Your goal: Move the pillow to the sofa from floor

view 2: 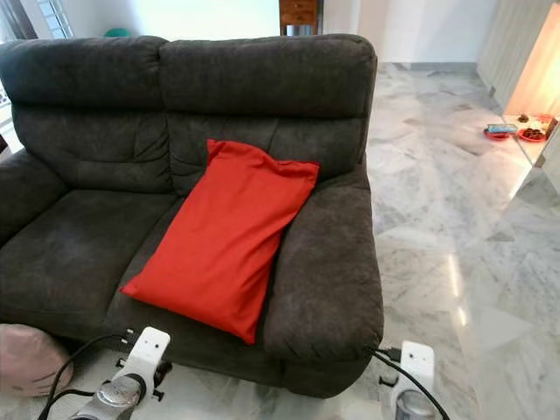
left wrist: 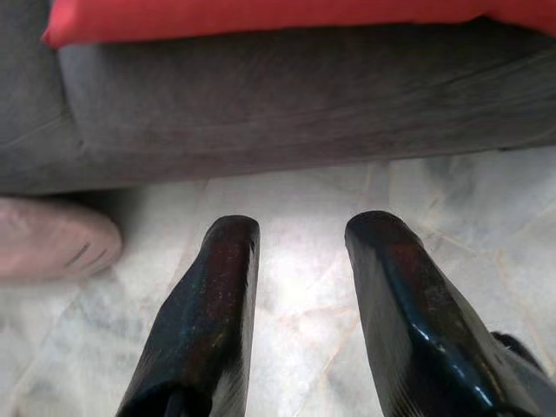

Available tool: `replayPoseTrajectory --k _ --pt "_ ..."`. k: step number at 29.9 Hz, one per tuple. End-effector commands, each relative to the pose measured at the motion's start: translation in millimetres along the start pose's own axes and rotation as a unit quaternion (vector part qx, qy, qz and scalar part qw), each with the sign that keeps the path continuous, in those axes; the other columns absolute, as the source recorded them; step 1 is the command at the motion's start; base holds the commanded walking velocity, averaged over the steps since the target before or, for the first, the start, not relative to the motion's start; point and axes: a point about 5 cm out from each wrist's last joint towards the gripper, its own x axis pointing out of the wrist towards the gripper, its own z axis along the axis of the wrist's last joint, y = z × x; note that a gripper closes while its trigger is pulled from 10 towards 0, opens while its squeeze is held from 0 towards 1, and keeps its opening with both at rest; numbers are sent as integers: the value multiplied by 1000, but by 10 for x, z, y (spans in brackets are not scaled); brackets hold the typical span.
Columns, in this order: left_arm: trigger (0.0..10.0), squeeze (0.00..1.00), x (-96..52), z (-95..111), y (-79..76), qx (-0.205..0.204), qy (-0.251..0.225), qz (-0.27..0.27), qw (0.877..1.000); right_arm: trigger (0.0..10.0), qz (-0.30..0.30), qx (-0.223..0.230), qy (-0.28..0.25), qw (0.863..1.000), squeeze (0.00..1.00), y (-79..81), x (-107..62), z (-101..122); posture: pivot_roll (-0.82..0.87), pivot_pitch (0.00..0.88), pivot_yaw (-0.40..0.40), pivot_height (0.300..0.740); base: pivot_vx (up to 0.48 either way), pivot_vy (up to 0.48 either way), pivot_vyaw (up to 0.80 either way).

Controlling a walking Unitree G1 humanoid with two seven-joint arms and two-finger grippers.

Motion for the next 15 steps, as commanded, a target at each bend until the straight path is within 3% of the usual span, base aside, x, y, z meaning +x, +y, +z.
replayPoseTrajectory --k 1,5,10,15 --pt "10000 0 -24 -117 80 -8 26 14 1000 10000 3 -3 -3 1000 0 43 0 41 -92 0 63 740 0 0 0" --pt "10000 0 -73 -295 68 13 52 -2 999 10000 -19 43 5 999 0 72 -4 42 -153 0 134 740 0 0 0" --pt "10000 0 -60 -259 74 5 51 -2 999 10000 -26 63 6 998 0 72 -2 65 -200 0 154 740 0 0 0" --pt "10000 0 -33 -182 -24 4 47 -18 999 10000 -36 79 11 996 0 18 3 75 -198 0 150 740 0 0 0"
